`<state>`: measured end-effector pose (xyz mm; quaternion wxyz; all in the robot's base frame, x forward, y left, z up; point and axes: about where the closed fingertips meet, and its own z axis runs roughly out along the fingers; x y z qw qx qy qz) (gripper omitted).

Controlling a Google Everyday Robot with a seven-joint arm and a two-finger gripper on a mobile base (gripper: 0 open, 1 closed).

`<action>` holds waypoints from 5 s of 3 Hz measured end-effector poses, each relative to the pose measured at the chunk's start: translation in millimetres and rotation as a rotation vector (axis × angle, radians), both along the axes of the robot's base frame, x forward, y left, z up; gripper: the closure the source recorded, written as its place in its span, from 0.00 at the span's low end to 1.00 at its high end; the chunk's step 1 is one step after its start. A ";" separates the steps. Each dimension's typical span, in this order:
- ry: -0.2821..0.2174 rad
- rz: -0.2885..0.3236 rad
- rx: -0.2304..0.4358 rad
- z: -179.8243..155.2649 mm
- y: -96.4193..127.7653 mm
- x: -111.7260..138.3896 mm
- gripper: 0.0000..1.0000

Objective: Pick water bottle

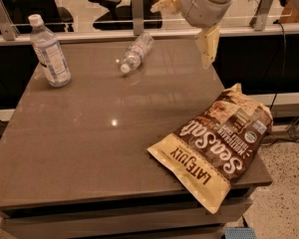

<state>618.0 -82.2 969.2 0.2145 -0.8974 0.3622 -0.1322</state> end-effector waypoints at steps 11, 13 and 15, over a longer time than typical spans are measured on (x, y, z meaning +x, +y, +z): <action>-0.032 0.272 -0.315 -125.4 103.8 165.3 0.88; 0.016 0.203 -0.165 -75.3 109.4 126.6 1.00; 0.151 0.094 0.274 -41.7 116.7 77.9 1.00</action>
Offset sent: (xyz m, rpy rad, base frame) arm 0.1420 0.0351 -0.0561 -0.3042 -0.0828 0.3886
